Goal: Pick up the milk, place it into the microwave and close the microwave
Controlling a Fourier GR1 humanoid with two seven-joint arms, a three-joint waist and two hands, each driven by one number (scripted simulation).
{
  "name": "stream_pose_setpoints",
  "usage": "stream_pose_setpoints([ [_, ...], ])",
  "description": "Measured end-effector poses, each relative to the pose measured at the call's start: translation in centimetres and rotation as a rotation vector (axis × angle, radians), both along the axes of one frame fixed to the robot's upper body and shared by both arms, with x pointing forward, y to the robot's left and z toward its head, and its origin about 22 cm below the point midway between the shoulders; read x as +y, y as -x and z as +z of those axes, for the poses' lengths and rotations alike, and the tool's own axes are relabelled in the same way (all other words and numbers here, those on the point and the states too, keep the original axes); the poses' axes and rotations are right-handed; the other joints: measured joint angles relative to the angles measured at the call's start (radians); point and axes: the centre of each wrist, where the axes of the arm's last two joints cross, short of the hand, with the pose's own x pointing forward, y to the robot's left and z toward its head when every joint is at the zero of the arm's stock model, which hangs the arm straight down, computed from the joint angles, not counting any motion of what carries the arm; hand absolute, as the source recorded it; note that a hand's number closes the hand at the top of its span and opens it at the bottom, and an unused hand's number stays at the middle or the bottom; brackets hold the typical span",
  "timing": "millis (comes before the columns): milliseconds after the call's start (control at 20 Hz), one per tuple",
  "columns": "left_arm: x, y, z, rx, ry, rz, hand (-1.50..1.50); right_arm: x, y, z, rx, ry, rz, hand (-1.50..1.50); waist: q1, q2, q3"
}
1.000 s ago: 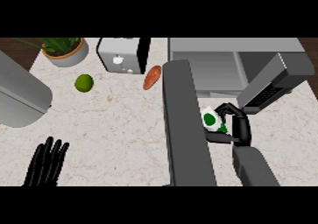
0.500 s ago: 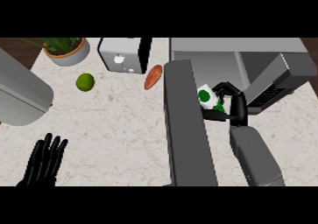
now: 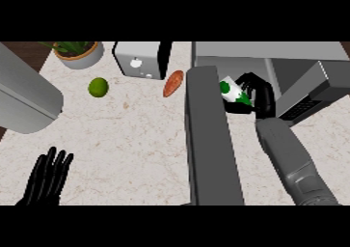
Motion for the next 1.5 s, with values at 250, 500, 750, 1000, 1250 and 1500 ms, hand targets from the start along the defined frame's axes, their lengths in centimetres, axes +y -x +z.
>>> stream_pose_setpoints([
  [250, 0.4, -0.8, -0.1, 0.0, -0.005, -0.012, -1.5, -1.0, -1.6, 1.9, 0.01, 0.075, -0.062, 1.5, 0.016, 0.008, 0.001],
  [500, 0.4, -1.3, -0.2, 0.014, -0.045, -0.022, -1.5, -2.0, -2.5, 3.1, -0.004, 0.178, -0.152, 1.5, 0.038, 0.02, 0.002],
  [750, 0.5, -1.8, 0.0, 0.013, -0.104, -0.015, -1.5, -3.1, -2.9, 4.0, -0.027, 0.223, -0.263, -1.5, 0.055, 0.029, 0.003],
  [1000, 0.1, -2.2, 0.0, 0.016, -0.134, -0.028, -1.5, -3.8, -3.1, 4.4, -0.02, 0.307, -0.293, -1.5, 0.073, 0.037, 0.003],
  [1250, -0.3, -2.7, -0.3, 0.01, -0.146, -0.047, -1.5, -3.4, -3.3, 4.7, -0.003, 0.342, -0.282, -1.5, 0.083, 0.042, 0.003],
  [1500, -0.4, -2.8, -0.6, 0.011, -0.149, -0.055, -1.5, -2.5, -3.5, 4.8, 0.016, 0.303, -0.202, -1.5, 0.082, 0.04, 0.004],
])
